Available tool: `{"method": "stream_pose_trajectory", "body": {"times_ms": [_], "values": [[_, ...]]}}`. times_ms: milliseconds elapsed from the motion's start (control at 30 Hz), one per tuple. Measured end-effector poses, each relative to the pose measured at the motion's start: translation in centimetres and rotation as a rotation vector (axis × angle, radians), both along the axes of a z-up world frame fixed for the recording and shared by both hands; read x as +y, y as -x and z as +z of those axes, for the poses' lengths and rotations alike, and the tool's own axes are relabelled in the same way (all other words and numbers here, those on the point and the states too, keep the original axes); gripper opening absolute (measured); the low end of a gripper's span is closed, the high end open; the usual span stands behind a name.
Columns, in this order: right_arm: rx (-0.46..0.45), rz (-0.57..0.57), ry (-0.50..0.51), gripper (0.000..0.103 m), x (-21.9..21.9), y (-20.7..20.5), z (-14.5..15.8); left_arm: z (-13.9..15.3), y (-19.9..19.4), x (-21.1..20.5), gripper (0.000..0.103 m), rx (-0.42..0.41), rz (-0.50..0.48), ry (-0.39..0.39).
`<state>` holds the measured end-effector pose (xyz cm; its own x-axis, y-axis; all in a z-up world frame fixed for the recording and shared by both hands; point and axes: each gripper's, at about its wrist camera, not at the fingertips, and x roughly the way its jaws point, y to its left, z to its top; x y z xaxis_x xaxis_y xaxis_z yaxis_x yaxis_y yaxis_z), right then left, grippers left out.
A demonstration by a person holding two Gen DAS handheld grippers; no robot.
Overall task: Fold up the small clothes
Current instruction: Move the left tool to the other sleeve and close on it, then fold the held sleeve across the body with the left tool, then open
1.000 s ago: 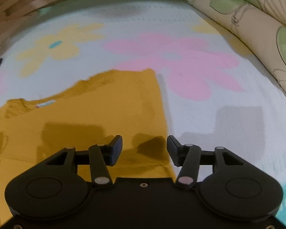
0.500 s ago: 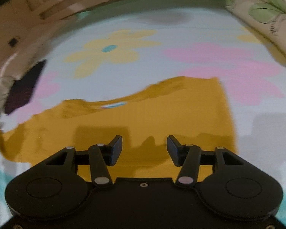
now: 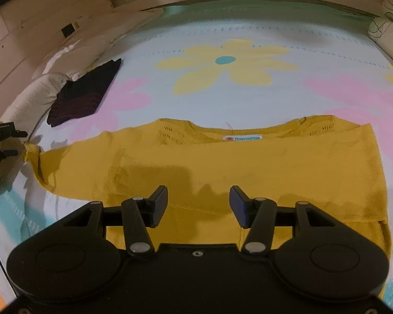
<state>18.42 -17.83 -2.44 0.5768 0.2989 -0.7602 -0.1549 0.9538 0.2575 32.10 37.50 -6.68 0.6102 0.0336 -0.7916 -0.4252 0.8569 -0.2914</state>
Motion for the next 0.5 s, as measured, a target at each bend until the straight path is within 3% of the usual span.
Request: {"method": "stream_pose_trajectory", "body": {"times_ms": [133, 233, 300, 367, 500], "values": [[0.009, -0.005, 0.019, 0.060, -0.1, 0.0, -0.3, -0.5, -0.8, -0.7, 0.071, 0.035, 0.007, -0.020], [0.009, -0.010, 0.016, 0.060, -0.3, 0.2, -0.2, -0.9, -0.8, -1.0, 0.043, 0.035, 0.043, -0.032], [0.002, -0.012, 0.020, 0.060, -0.3, 0.3, -0.2, -1.4, -1.4, -1.1, 0.016, 0.080, 0.052, -0.037], [-0.001, -0.015, 0.023, 0.060, -0.4, 0.4, -0.1, -1.9, -1.8, -1.2, 0.003, 0.113, 0.048, -0.030], [0.004, -0.026, 0.006, 0.060, -0.8, 0.5, 0.0, -0.1, -0.7, -3.2, 0.003, 0.030, 0.029, -0.119]]}}
